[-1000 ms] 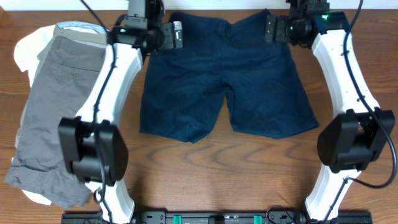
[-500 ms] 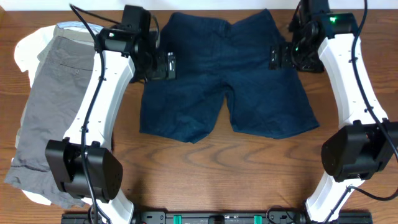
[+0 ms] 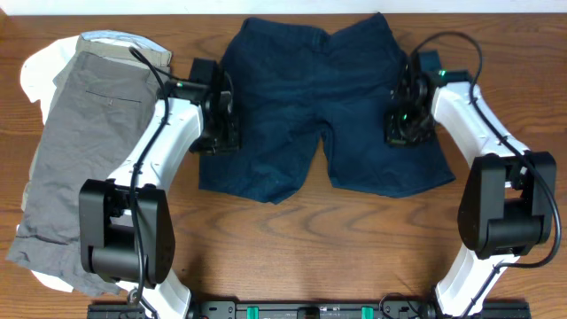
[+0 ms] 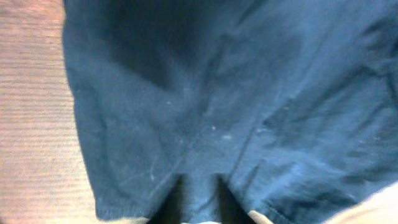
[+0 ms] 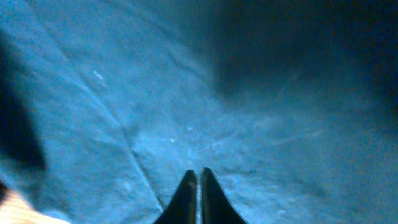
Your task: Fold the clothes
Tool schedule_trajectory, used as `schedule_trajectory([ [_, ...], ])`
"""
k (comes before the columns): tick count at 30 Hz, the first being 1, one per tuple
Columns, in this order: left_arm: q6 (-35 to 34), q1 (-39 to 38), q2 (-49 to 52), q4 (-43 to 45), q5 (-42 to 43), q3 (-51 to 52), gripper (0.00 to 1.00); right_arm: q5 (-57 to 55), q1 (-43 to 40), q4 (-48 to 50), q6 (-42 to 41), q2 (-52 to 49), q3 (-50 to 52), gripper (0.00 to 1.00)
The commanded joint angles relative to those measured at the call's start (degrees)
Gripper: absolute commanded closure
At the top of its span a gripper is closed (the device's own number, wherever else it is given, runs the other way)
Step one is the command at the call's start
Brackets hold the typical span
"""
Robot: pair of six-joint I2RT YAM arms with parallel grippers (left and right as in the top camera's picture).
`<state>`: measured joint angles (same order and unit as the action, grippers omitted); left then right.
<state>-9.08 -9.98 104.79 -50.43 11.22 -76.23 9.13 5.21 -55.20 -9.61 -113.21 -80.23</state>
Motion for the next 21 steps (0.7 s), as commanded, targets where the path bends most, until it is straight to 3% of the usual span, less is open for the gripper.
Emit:
schedule_trajectory([
  [1,-1.14,-0.11,0.33,1.42,-0.28,2.38,0.94,2.34,0.72,3.04,-1.11,0.42,4.61,0.99],
  [8,-1.53,-0.11,0.33,3.50,-0.31,6.45,0.94,3.10,0.83,10.19,-3.91,0.42,12.09,0.99],
  [21,-1.88,-0.07,0.46,10.58,-3.08,16.70,0.94,-2.12,-1.95,12.85,-5.77,0.42,16.06,0.96],
])
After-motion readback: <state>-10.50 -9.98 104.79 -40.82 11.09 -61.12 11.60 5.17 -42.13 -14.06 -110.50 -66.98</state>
